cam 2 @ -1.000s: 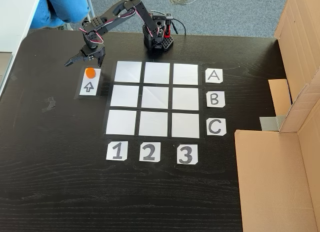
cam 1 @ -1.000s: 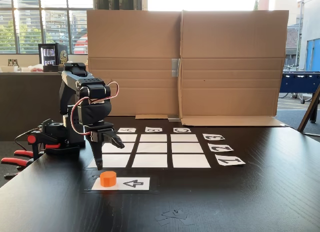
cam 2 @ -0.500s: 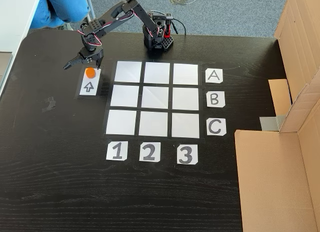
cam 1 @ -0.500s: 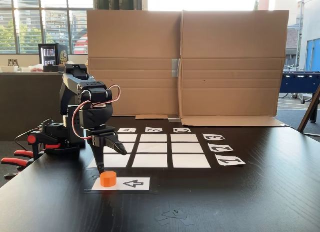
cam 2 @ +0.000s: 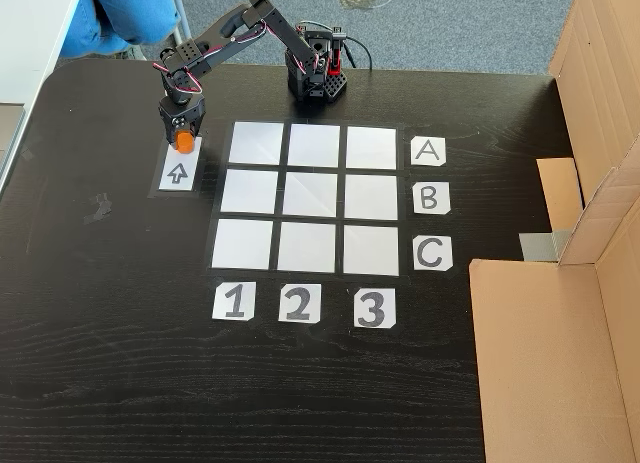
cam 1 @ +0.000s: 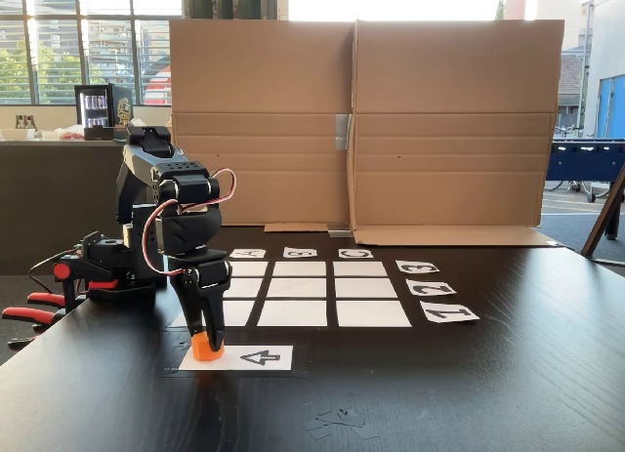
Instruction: Pick up the round, orange token and place it in the grid on square B1.
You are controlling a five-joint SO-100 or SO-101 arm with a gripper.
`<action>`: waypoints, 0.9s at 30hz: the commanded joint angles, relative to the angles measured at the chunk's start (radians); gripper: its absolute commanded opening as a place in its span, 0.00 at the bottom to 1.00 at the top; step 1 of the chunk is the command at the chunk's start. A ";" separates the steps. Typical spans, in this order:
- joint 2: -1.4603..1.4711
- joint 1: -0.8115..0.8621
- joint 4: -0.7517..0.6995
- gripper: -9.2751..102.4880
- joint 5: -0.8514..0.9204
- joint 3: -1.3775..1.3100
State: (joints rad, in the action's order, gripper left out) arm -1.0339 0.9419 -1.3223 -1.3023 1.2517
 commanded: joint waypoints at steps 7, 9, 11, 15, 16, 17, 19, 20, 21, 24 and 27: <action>-0.066 0.069 0.008 0.09 0.069 0.008; -0.112 0.097 0.003 0.09 0.094 0.031; -0.161 0.123 0.003 0.09 0.121 0.051; -0.272 0.170 -0.003 0.09 0.166 0.066; -0.299 0.179 -0.003 0.09 0.173 0.066; -0.324 0.186 -0.002 0.09 0.181 0.069; -0.373 0.187 -0.003 0.09 0.212 0.084; -0.397 0.181 -0.003 0.09 0.244 0.098; -0.423 0.173 0.002 0.09 0.264 0.114; -0.494 0.135 0.009 0.09 0.331 0.164; -0.551 0.078 0.009 0.09 0.365 0.215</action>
State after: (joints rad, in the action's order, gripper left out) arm -1.4941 1.0584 -1.3208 -0.9710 1.4419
